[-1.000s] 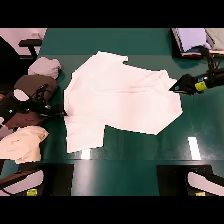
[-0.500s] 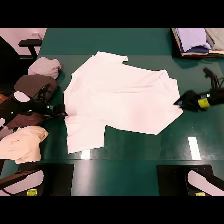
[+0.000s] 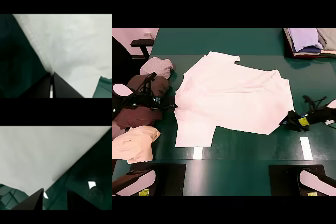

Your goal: Fold the shirts.

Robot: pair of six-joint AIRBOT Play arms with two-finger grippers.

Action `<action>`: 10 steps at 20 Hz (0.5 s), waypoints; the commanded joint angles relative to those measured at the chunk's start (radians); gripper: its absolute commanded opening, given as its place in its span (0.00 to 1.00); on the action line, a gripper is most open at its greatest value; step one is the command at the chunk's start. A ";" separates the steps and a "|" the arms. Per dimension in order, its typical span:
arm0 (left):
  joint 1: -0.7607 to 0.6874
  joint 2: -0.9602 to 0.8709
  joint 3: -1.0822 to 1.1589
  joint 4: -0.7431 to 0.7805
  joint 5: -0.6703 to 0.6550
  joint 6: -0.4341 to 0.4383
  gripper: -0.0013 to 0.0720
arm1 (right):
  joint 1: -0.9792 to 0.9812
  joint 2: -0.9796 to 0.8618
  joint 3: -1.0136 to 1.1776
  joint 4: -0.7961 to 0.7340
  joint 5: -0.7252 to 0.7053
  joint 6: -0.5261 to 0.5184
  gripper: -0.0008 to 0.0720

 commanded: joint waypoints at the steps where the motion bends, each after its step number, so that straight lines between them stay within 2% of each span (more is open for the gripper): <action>1: 0.001 0.006 0.009 -0.001 -0.018 0.001 0.05 | 0.081 -0.058 -0.017 0.019 -0.124 0.013 0.35; 2: 0.001 0.008 0.012 -0.001 -0.026 0.001 0.05 | 0.100 -0.057 -0.017 0.014 -0.146 0.012 0.17; 3: 0.001 0.012 0.022 0.000 -0.034 0.001 0.05 | 0.110 -0.048 -0.016 0.016 -0.162 0.012 0.06; 6: 0.004 0.095 0.092 0.004 -0.032 -0.014 0.05 | 0.112 0.055 0.027 -0.011 -0.161 0.008 0.03; 10: 0.004 0.267 0.349 0.011 -0.040 -0.060 0.05 | 0.113 0.252 0.330 -0.043 -0.014 -0.008 0.03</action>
